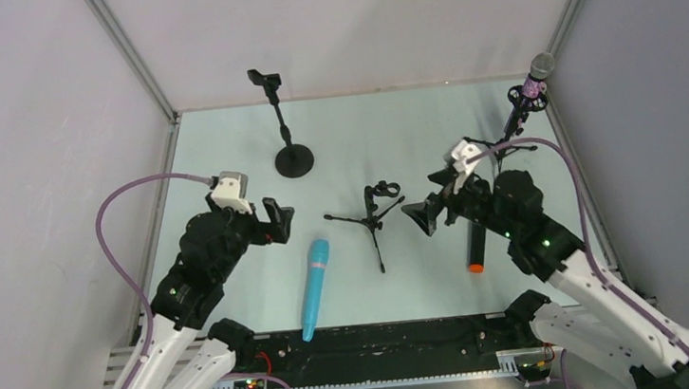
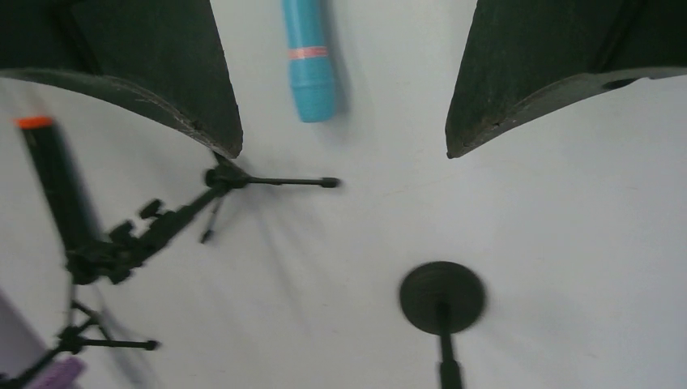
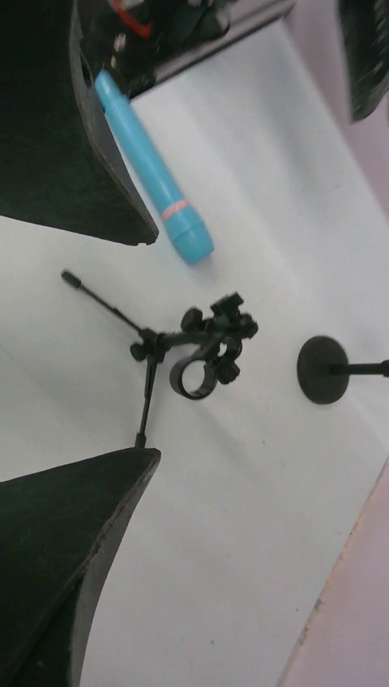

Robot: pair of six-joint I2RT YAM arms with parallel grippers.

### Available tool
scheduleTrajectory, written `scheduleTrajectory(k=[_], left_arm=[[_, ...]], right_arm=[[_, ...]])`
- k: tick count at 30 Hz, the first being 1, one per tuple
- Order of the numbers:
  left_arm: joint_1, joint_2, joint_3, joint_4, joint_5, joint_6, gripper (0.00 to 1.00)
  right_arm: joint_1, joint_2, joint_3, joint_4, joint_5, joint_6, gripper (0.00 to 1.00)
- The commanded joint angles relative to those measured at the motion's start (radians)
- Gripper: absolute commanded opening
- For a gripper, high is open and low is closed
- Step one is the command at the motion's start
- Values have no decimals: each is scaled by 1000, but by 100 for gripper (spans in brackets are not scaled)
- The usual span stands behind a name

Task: Attach the microphones to the stand

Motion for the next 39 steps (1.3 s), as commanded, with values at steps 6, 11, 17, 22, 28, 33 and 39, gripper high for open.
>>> scheduleTrajectory(k=[6, 11, 17, 22, 28, 33, 39], left_arm=[[-4, -64, -122, 21, 217, -371, 98], [-5, -137, -153, 20, 199, -370, 98], [-4, -218, -171, 20, 165, -361, 98], [-4, -260, -193, 20, 163, -381, 98], [-4, -318, -233, 20, 163, -407, 98], [-4, -326, -261, 20, 186, -412, 98], [-4, -252, -297, 21, 166, -443, 98]], right_arm=[[17, -374, -156, -42, 73, 481, 99], [22, -493, -187, -165, 136, 524, 100], [22, -554, -190, -236, 135, 520, 99], [21, -591, -225, -205, 176, 626, 99], [21, -622, -262, -201, 194, 718, 100], [19, -548, -261, -238, 207, 742, 99], [19, -426, -261, -200, 181, 700, 100]])
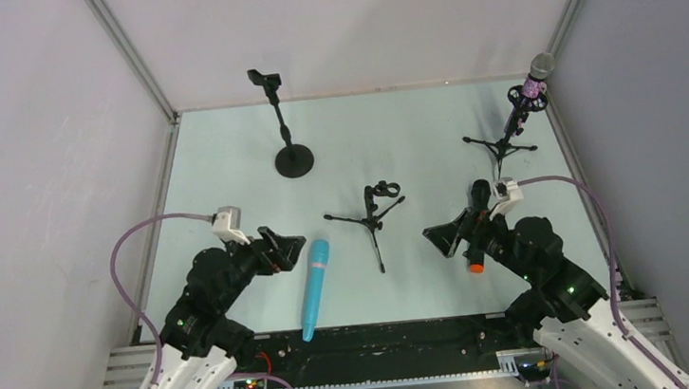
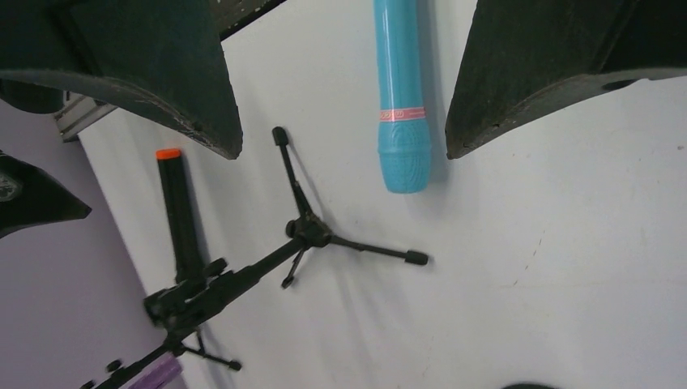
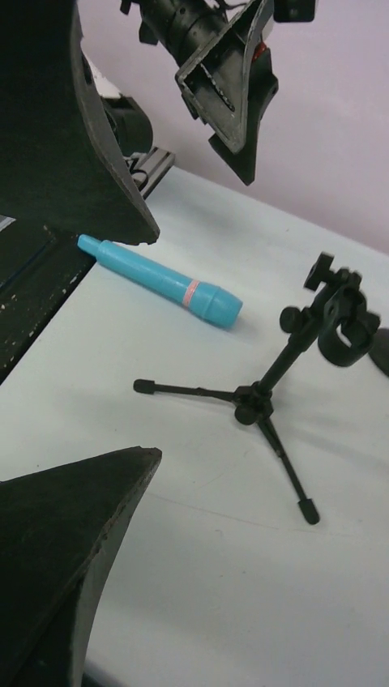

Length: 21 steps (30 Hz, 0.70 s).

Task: Attach the microphones to the stand

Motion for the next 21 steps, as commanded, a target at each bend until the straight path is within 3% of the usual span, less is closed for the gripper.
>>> scheduleTrajectory(k=[1, 16, 21], left_arm=[[-4, 85, -20, 20, -23, -49, 98], [-7, 508, 52, 29, -9, -9, 98], [-66, 655, 79, 22, -53, 5, 98]], right_arm=[[3, 56, 4, 44, -22, -22, 100], [-3, 105, -87, 87, -21, 16, 99], [-7, 145, -87, 72, -18, 26, 99]])
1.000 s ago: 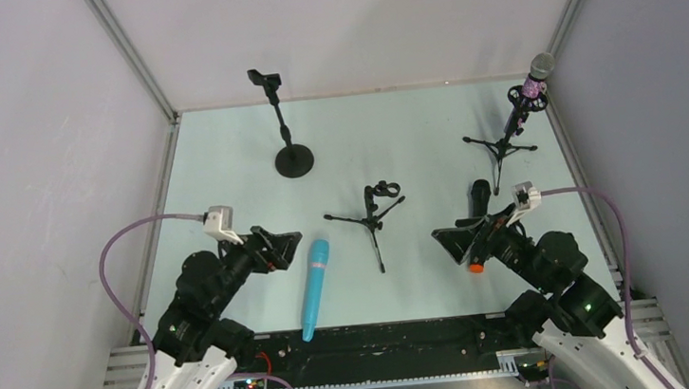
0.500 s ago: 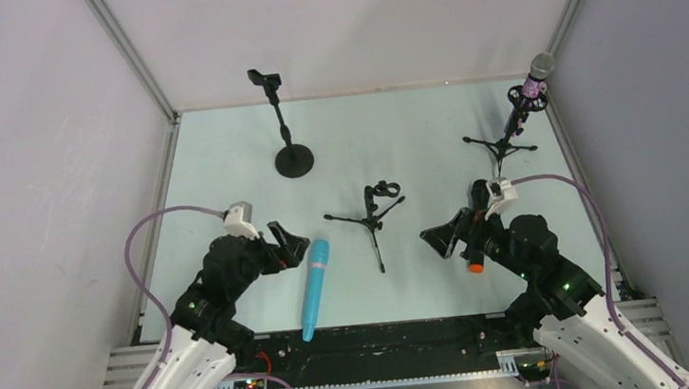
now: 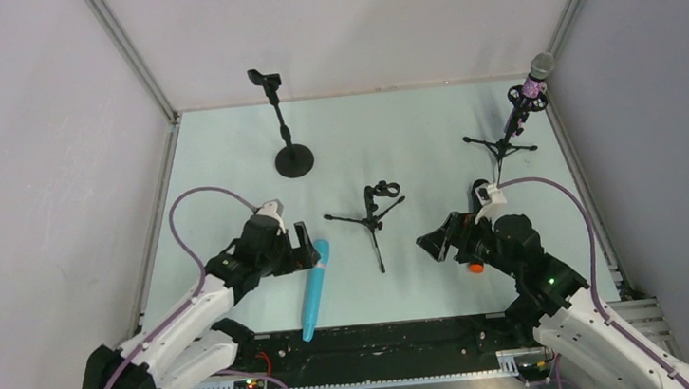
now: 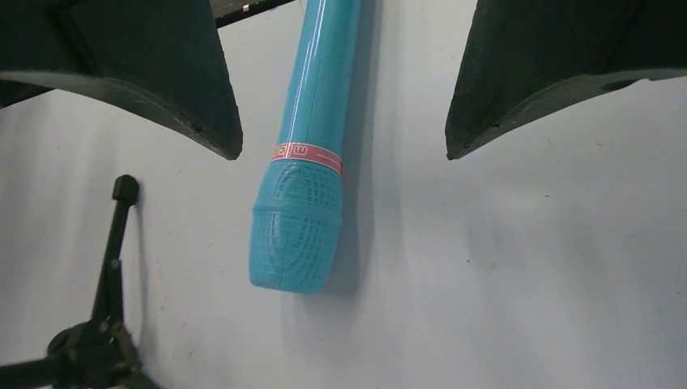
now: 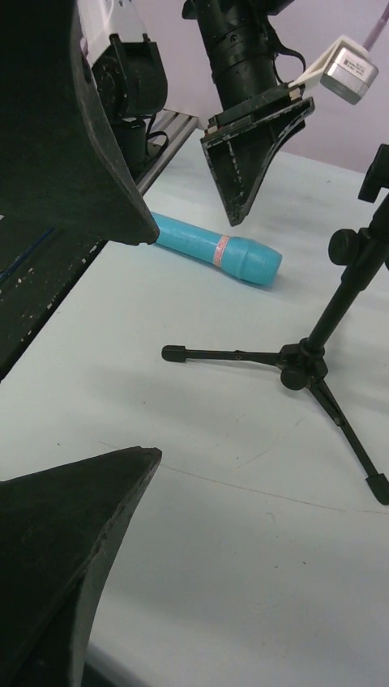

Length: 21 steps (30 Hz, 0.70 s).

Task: Attach the microphones to the stand

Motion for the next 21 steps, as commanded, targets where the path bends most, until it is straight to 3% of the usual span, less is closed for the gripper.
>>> scheduleTrajectory(k=[1, 6, 21], left_arm=[[-64, 80, 60, 13, -49, 27, 98], [-176, 149, 79, 6, -160, 9, 99], [-337, 474, 222, -33, -342, 53, 65]], right_arm=[[-7, 24, 4, 14, 10, 19, 99], [-6, 50, 0, -4, 5, 41, 100], [-12, 90, -29, 13, 27, 38, 100]])
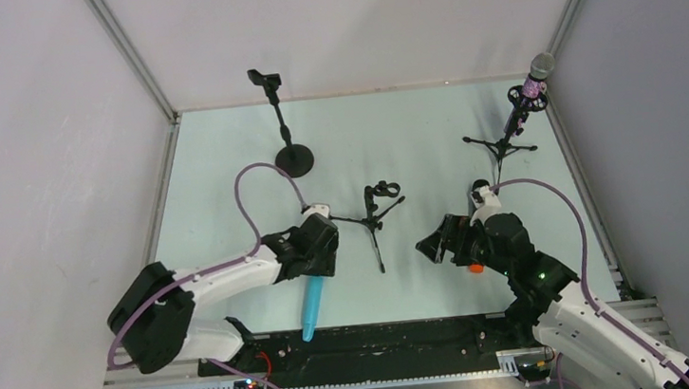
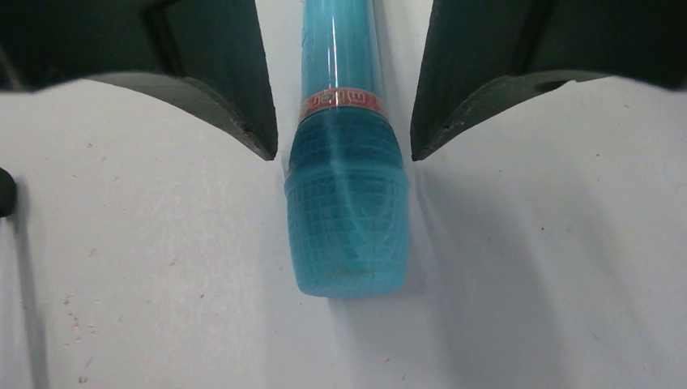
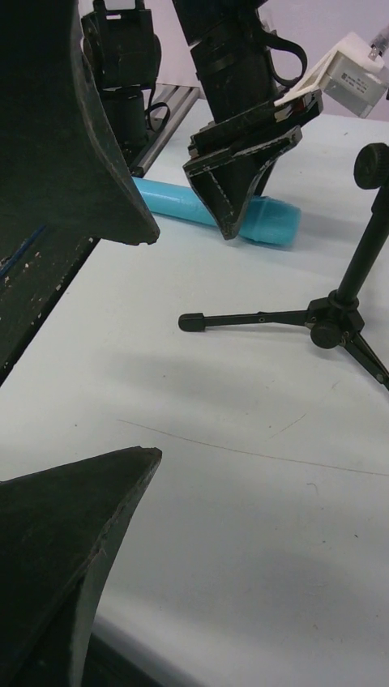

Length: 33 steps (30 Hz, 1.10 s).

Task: Attach the microphones to the stand

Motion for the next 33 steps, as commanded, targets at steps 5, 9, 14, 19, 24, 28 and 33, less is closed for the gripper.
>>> scheduleTrajectory(k=[5, 9, 14, 19, 24, 28, 33], left_arm=[[-42, 89, 51, -35, -99, 6, 47], [-47, 93, 48, -42, -96, 7, 22], [-49, 55, 46, -57, -104, 11, 10], [-49, -130, 34, -58, -88, -17, 0], [-50, -373, 39, -51, -45, 0, 0], [-49, -559, 27, -18, 5, 1, 0], [-50, -756, -40, 115, 154, -11, 0]], right_arm=[[-8, 3, -2, 22, 20, 13, 99], [-10, -12, -2, 9, 19, 19, 100], [-11, -36, -2, -32, 39, 7, 100], [-18, -66, 2, -53, 30, -1, 99], [-19, -80, 2, -64, 19, -14, 99], [-20, -82, 2, -55, -2, -28, 99], [-21, -100, 3, -16, -57, -18, 99]])
